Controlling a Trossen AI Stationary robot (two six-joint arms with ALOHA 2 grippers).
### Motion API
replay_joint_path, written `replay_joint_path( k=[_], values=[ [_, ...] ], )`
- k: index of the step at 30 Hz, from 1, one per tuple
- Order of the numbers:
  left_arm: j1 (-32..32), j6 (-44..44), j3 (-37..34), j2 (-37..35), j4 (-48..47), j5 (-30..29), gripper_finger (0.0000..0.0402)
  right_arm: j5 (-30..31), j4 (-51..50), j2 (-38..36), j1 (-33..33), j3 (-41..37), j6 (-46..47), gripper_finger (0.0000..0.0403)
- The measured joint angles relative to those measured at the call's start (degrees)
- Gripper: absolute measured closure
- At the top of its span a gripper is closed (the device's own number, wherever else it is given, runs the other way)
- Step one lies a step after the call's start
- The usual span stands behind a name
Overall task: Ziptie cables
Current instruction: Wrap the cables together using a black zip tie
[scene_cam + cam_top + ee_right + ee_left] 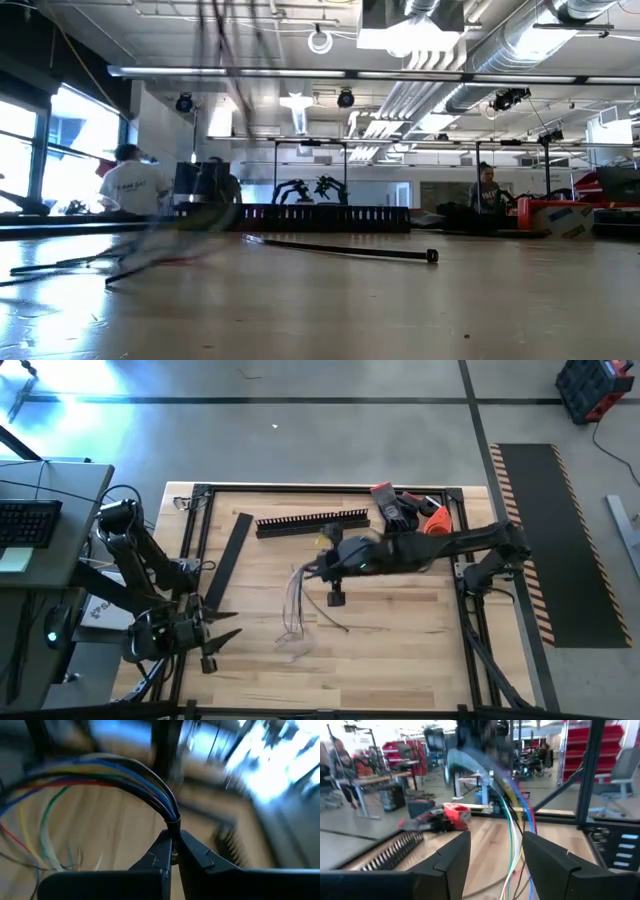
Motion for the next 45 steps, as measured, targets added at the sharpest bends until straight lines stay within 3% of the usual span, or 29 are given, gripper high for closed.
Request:
replay_joint_path(
  k=[4, 8, 15, 19, 22, 25, 31, 35, 37, 41, 45],
  values=[
    [0.6, -8.6, -4.1, 1.1, -0.1, 0.0, 0.0236, 1.6, 0.9, 0.2, -2.4, -11.3, 3.2, 0.0403],
    [3.9, -12.4, -7.0, 3.4, -0.2, 0.3, 0.0236, 2.3, 3.8, 0.1, -3.3, -16.1, 3.1, 0.0403],
    [17.8, -12.2, -7.3, 9.4, 2.4, 9.6, 0.0236, 4.5, 7.3, 0.0, -2.6, -12.5, -1.3, 0.0403],
    [25.8, -6.3, -5.8, 10.1, 6.4, 14.5, 0.0236, 8.6, 7.7, 0.0, -2.5, -9.8, -5.0, 0.0403],
    [30.3, 1.8, -4.0, 10.1, 13.0, 18.1, 0.0236, 14.4, 7.9, 0.0, -2.3, -9.3, -8.9, 0.0403],
    [34.3, 7.3, -2.8, 10.1, 18.5, 24.8, 0.0236, 25.1, 8.2, 0.0, -1.5, -9.3, -16.1, 0.0403],
    [42.6, 4.2, -1.7, 10.1, 21.2, 37.7, 0.0230, 49.7, 9.5, 0.0, 0.3, -9.3, -30.8, 0.0403],
    [48.3, 4.4, -1.7, 10.1, 21.0, 46.2, 0.0206, 52.1, 9.3, 0.0, 0.7, -9.2, -33.1, 0.0403],
    [50.0, 6.6, -1.6, 10.1, 21.1, 45.8, 0.0194, 52.1, 9.0, 0.0, 0.8, -9.2, -32.6, 0.0403],
    [50.7, 16.4, 1.3, 11.0, 21.3, 38.9, 0.0190, 50.9, 8.6, 0.0, 0.8, -9.2, -30.1, 0.0403],
    [51.4, 23.0, 5.8, 14.3, 21.4, 38.4, 0.0191, 49.7, 8.7, 0.0, 0.6, -9.2, -29.4, 0.0403]
  ],
)
